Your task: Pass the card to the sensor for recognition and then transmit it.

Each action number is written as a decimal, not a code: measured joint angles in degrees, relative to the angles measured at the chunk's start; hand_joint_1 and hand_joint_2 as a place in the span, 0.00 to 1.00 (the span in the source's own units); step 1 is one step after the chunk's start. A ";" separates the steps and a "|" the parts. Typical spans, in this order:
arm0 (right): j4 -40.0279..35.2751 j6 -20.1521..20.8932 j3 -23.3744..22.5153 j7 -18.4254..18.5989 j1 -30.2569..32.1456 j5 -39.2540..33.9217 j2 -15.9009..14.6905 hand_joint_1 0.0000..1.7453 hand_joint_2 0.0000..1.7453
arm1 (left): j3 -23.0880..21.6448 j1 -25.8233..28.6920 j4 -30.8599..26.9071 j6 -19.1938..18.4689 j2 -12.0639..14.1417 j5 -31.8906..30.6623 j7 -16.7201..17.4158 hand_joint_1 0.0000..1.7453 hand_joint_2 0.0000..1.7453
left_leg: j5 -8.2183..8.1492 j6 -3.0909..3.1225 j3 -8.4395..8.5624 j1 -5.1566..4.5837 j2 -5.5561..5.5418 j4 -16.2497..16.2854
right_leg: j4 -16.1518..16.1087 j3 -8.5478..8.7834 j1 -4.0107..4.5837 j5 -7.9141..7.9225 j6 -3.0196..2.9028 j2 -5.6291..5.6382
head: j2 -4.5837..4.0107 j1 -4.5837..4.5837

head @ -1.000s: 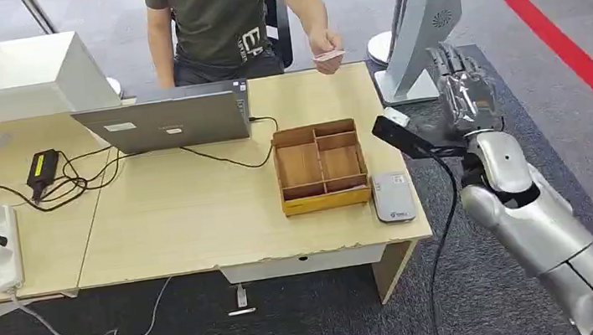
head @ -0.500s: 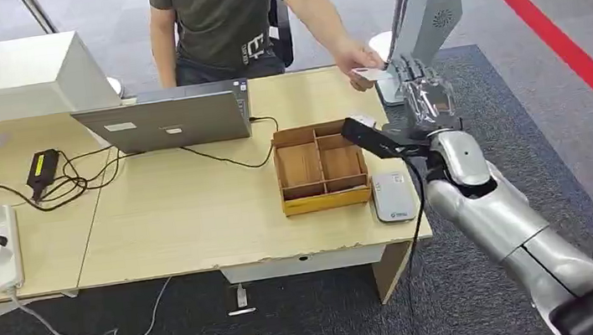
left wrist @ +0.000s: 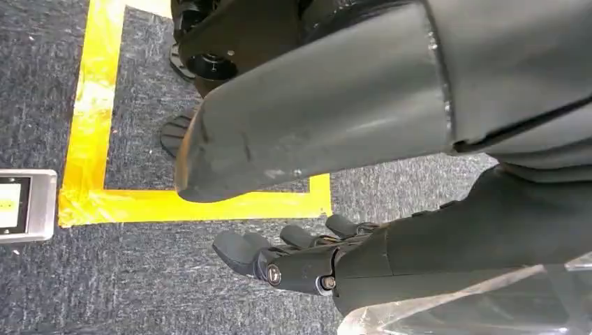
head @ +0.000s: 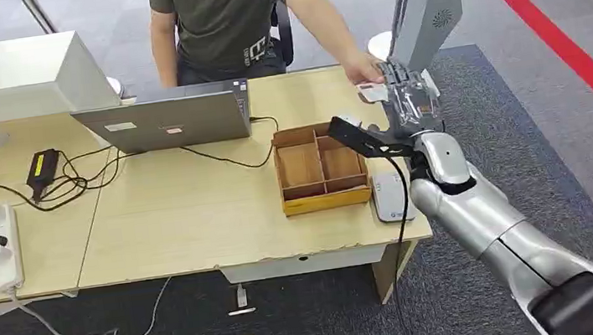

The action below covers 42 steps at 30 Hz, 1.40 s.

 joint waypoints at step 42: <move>4.06 -2.38 0.92 -1.62 5.30 -1.22 -1.16 1.00 1.00 | -0.79 0.02 0.00 -0.09 0.04 0.26 0.81 0.00 0.00 | 0.00 0.00 0.02 0.00 0.02 0.01 | -0.01 -0.01 0.01 0.01 0.00 0.01 | 0.00 0.00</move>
